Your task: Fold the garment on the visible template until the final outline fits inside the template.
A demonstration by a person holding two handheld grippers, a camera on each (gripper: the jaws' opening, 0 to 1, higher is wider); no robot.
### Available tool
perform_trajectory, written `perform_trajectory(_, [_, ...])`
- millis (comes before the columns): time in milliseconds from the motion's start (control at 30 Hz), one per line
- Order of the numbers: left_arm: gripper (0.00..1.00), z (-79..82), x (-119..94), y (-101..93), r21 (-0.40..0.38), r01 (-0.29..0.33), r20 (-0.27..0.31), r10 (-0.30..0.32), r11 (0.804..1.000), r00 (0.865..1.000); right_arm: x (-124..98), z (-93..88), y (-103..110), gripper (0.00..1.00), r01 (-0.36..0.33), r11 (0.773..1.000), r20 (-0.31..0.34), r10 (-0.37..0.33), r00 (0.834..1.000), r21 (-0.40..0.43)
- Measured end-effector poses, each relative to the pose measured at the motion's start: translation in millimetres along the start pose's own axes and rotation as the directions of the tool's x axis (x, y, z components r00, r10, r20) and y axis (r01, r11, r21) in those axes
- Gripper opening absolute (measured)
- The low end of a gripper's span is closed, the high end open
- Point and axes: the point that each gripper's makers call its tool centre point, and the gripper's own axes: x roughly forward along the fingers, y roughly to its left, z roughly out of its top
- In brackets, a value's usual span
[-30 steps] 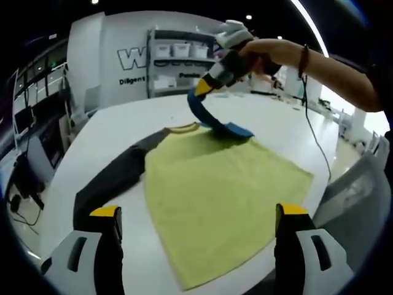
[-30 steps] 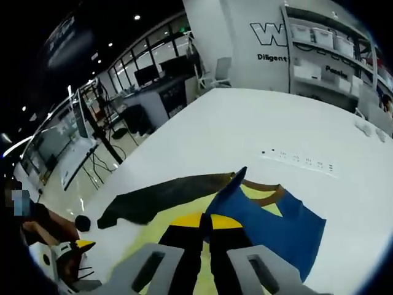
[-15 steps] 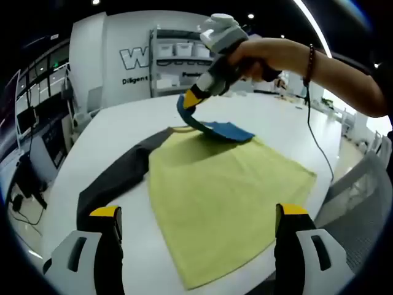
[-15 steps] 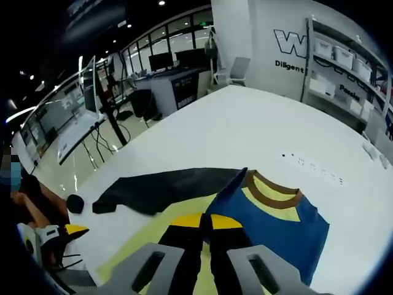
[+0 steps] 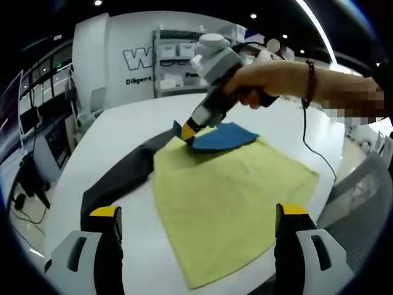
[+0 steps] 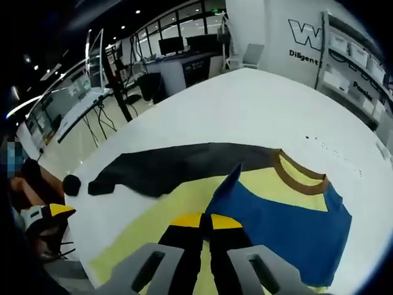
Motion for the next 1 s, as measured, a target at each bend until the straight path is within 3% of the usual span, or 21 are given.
perform_trajectory(367, [0.99, -0.4, 0.9, -3.2, -0.004, 0.014, -0.002, -0.014, 1.000, 1.000, 37.1, -26.9, 13.1, 0.00, -0.057, 0.997, -0.056, 0.060, 0.997, 0.050])
perform_trajectory(733, [0.99, -3.6, 1.9, -3.4, -0.005, 0.016, -0.020, -0.016, 1.000, 1.000, 43.9, -26.2, 19.3, 0.00, -0.093, 0.992, -0.026, 0.096, 0.995, 0.082])
perform_trajectory(1000, [0.99, -5.2, 1.9, -2.3, 0.001, 0.008, -0.028, -0.008, 1.000, 1.000, 45.1, -24.8, 24.6, 0.01, -0.080, 0.996, -0.010, 0.080, 0.997, 0.030])
